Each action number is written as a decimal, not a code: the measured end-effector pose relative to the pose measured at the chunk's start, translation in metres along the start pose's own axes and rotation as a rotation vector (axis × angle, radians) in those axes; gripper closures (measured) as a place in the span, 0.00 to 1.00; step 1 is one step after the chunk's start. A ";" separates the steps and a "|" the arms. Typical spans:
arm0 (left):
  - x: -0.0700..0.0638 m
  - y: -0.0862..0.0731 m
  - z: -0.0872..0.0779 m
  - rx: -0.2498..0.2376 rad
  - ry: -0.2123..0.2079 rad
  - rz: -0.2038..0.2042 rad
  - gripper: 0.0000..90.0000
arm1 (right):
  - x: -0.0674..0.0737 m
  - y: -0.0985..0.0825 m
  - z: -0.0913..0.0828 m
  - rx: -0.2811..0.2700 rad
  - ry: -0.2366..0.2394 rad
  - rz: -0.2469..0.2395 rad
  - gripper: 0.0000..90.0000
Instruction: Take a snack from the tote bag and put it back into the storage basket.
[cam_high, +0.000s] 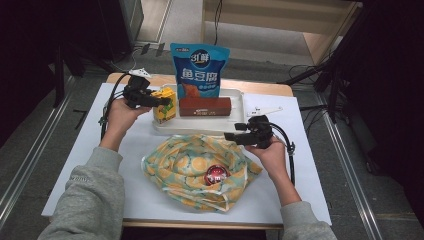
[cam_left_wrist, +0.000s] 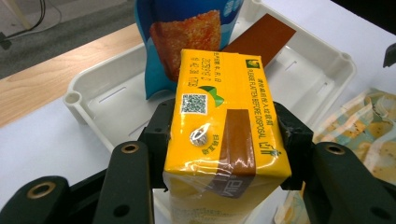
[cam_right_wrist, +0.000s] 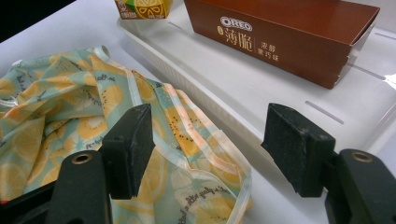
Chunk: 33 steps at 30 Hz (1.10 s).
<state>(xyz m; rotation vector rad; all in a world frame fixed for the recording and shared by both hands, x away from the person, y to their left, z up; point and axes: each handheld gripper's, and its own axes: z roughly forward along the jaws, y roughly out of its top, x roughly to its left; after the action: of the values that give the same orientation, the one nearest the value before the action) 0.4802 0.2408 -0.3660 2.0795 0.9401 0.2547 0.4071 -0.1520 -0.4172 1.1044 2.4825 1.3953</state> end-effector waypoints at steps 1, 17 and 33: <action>0.001 0.000 0.000 -0.003 -0.001 -0.002 0.57 | 0.000 0.000 0.000 0.001 0.002 0.000 0.38; 0.000 0.001 0.017 -0.008 0.005 0.000 0.57 | 0.000 -0.001 0.001 0.000 0.003 0.003 0.38; 0.004 -0.009 0.030 0.043 -0.010 -0.002 0.57 | -0.001 -0.002 -0.001 0.000 0.003 0.005 0.38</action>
<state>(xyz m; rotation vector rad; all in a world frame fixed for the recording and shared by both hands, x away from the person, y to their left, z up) 0.4928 0.2290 -0.3924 2.1170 0.9496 0.2243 0.4062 -0.1539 -0.4186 1.1099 2.4828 1.3993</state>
